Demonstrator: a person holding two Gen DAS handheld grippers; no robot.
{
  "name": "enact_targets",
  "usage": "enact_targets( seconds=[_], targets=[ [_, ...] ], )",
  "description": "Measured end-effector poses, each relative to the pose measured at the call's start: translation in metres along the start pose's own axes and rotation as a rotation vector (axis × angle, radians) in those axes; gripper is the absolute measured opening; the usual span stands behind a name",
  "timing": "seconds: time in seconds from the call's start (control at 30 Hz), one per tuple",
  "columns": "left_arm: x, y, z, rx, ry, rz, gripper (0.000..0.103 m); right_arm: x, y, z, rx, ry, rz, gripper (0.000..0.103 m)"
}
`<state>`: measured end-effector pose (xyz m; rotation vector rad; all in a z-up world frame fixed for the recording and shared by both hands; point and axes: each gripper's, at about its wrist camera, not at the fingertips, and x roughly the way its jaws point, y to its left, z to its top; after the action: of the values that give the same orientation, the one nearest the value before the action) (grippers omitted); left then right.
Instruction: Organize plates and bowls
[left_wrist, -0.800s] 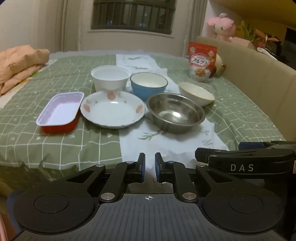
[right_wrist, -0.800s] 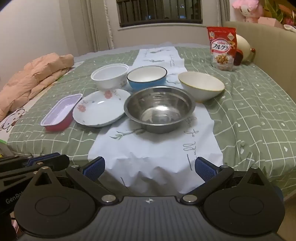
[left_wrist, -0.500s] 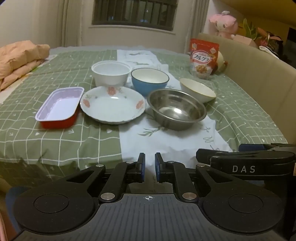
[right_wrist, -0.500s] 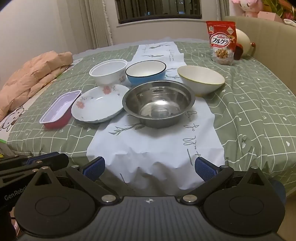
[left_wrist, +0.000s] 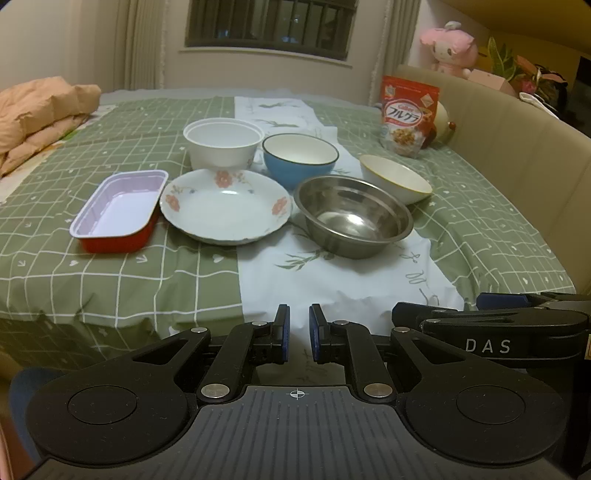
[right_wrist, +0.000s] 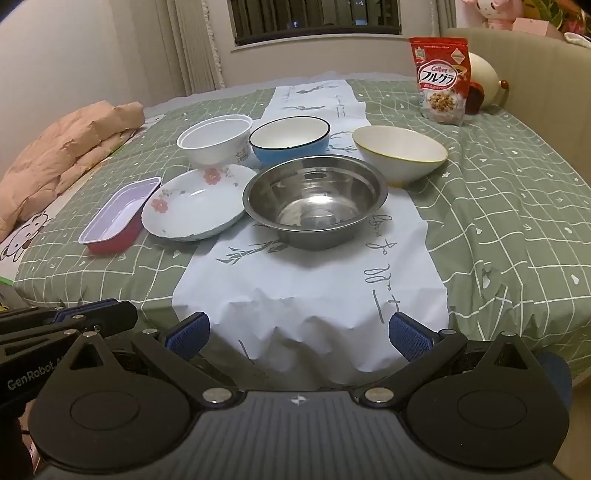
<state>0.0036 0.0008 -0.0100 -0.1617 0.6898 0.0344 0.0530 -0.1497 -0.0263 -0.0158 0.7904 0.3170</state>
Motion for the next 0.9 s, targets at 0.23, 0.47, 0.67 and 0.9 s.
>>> enact_targets(
  seconds=[0.23,0.47,0.67,0.9],
  targets=[
    [-0.0012,0.0,0.002,-0.005,-0.001,-0.004,0.015,-0.0004,0.0,-0.001,0.001,-0.001,0.001,0.103],
    [-0.0012,0.0,0.0023,-0.004,0.0,-0.003,0.015,0.0008,0.0004,-0.0015,0.003,0.004,0.004,0.103],
    [-0.0014,-0.0001,0.0023,-0.005,0.0,-0.003,0.015,0.0009,0.0006,-0.0012,0.004,0.006,0.005,0.103],
    [-0.0017,-0.0015,0.0032,-0.005,0.0,-0.006,0.015,-0.0001,0.0002,-0.0009,0.005,0.005,0.006,0.103]
  ],
)
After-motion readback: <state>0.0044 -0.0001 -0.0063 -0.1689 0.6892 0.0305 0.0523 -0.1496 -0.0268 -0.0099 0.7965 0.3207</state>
